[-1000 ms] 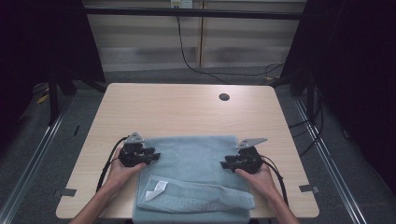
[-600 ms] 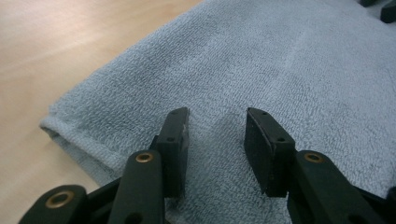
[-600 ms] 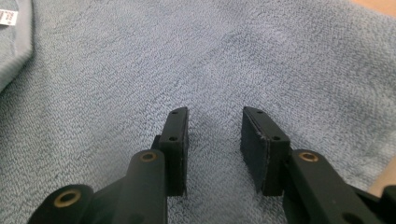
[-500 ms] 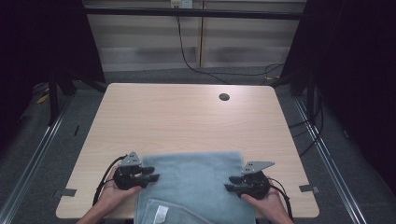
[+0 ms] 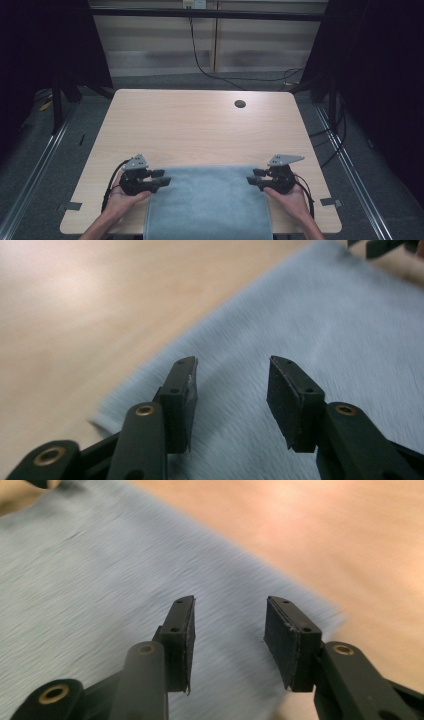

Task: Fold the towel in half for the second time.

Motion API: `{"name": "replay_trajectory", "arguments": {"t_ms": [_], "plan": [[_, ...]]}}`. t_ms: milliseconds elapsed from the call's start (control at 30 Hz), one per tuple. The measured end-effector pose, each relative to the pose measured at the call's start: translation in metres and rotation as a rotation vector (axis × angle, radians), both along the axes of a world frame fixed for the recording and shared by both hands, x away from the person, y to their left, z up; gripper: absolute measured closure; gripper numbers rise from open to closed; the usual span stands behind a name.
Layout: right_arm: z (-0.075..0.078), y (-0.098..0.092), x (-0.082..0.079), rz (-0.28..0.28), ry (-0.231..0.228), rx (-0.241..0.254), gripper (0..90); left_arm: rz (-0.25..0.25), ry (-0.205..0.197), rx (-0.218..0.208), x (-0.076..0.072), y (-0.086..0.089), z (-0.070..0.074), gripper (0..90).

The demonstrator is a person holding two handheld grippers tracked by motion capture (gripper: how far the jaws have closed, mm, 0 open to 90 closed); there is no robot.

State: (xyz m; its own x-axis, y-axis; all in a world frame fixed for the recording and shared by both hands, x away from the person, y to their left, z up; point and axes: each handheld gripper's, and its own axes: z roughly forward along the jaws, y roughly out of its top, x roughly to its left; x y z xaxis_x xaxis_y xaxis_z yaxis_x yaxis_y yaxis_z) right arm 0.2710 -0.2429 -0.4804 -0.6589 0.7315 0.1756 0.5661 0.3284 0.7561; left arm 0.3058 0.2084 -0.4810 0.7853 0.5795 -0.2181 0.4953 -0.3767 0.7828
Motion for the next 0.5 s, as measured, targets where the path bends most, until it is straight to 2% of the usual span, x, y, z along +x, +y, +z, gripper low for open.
{"name": "replay_trajectory", "arguments": {"t_ms": [133, 200, 333, 400, 500], "plan": [[-0.003, -0.005, 0.025, -0.036, 0.012, 0.005, 49.1, 0.071, 0.025, -0.002, 0.025, 0.008, -0.006, 49.2], [-0.007, -0.005, 0.035, -0.038, 0.031, 0.002, 46.6, 0.082, 0.048, 0.006, 0.032, 0.011, -0.010, 45.9], [-0.015, -0.006, 0.044, -0.041, 0.049, 0.025, 45.8, 0.078, 0.056, 0.032, 0.035, 0.010, -0.019, 40.7], [-0.017, -0.006, 0.045, -0.038, 0.043, 0.016, 45.6, 0.075, 0.061, 0.060, 0.037, 0.009, -0.024, 39.7], [-0.021, -0.006, 0.045, -0.025, 0.057, 0.017, 45.2, 0.082, 0.054, 0.052, 0.037, 0.009, -0.025, 38.2]]}}
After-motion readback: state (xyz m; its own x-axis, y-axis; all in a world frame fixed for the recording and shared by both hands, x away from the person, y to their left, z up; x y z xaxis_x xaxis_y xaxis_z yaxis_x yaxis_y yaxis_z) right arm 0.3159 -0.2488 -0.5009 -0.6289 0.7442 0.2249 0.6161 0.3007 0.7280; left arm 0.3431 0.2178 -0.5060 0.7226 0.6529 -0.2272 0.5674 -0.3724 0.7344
